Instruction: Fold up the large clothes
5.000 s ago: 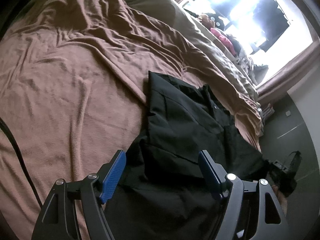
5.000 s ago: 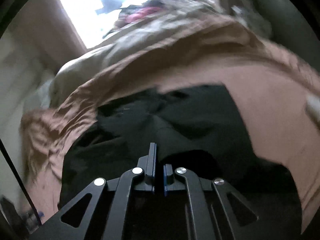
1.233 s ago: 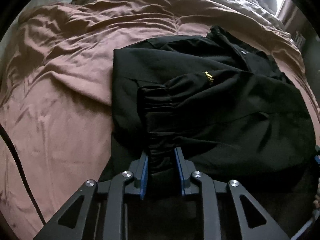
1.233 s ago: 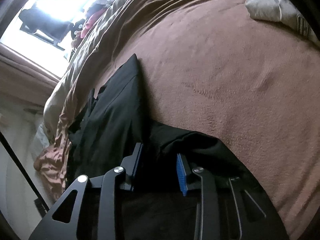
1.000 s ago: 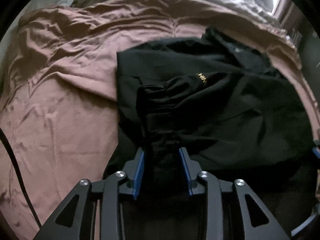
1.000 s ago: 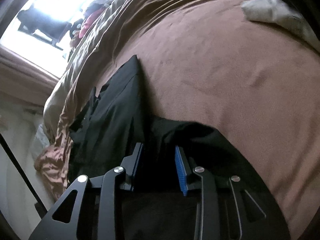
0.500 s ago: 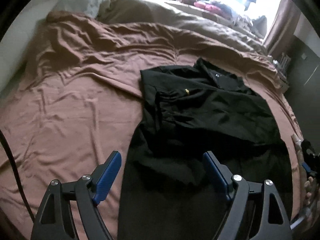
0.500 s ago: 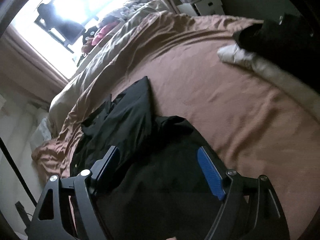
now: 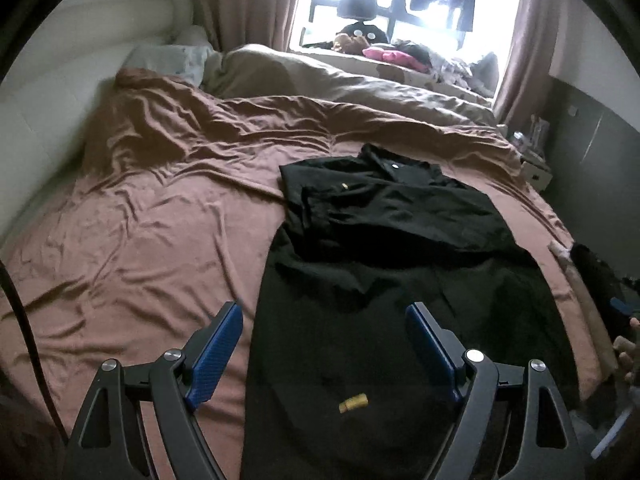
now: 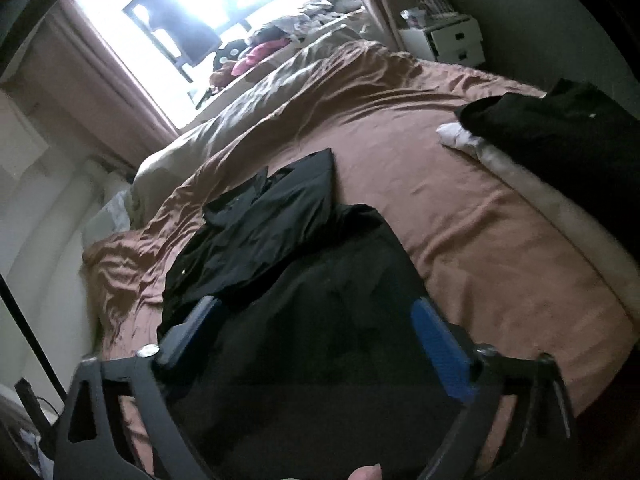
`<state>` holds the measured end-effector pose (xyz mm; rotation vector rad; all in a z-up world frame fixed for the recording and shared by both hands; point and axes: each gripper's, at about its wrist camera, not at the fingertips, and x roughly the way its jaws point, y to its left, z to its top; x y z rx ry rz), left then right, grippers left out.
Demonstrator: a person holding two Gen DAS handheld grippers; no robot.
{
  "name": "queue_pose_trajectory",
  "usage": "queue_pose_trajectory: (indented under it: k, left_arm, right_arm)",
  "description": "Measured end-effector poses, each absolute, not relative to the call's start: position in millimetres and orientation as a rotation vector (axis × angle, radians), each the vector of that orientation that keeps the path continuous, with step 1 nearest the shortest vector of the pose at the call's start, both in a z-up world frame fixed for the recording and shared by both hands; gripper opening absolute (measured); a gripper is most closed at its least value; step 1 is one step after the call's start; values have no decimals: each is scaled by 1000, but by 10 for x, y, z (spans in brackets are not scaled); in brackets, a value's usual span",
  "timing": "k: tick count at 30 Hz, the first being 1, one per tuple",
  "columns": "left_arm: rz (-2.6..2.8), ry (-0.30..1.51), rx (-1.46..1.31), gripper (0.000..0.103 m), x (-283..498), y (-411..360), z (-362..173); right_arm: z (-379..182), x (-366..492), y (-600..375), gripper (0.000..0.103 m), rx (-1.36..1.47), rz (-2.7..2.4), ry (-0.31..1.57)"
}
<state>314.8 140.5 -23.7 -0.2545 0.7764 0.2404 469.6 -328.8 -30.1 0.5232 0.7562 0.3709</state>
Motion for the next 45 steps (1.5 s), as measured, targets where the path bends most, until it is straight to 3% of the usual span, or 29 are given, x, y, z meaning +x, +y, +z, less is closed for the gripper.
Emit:
queue_pose_trajectory:
  k: [10,16,30,33,36,38,40,42,45]
  left_arm:
    - [232,774,-257,86,2413,1253,-189]
    - [226,745,-288,103,2011,1252,-258]
    - [179,750,-382,102,1556,1511,-813]
    - [152,750,-429,98,1570,1594,-979]
    - [135,781,-463,73,1635,1640,-1193]
    - [132,810,-497,69,1688,1675,-1346]
    - [132,826,-523,69,1732,1707,-1486]
    - [125,841,-560,69,1779,1737,-1619]
    - [116,857,-596,69,1820,1766,-1748]
  right_arm:
    - [-305,4023,-3649,103,428,377,672]
    - [-476,3758,-3781,103,417,390,672]
    - [-855,3556,-4129,103,384,412,719]
    - [-998,3581,-4171,103,396,418,730]
    - [-1167,3643,-4153,102,393,415,764]
    - [-1292,3713,-4112,84,416,449,793]
    - [-1403,3804,-4082,72,444,476,827]
    - [-1492,3883,-4050,71,447,482,848]
    - [-1625,3990,-3975,61,491,546,896]
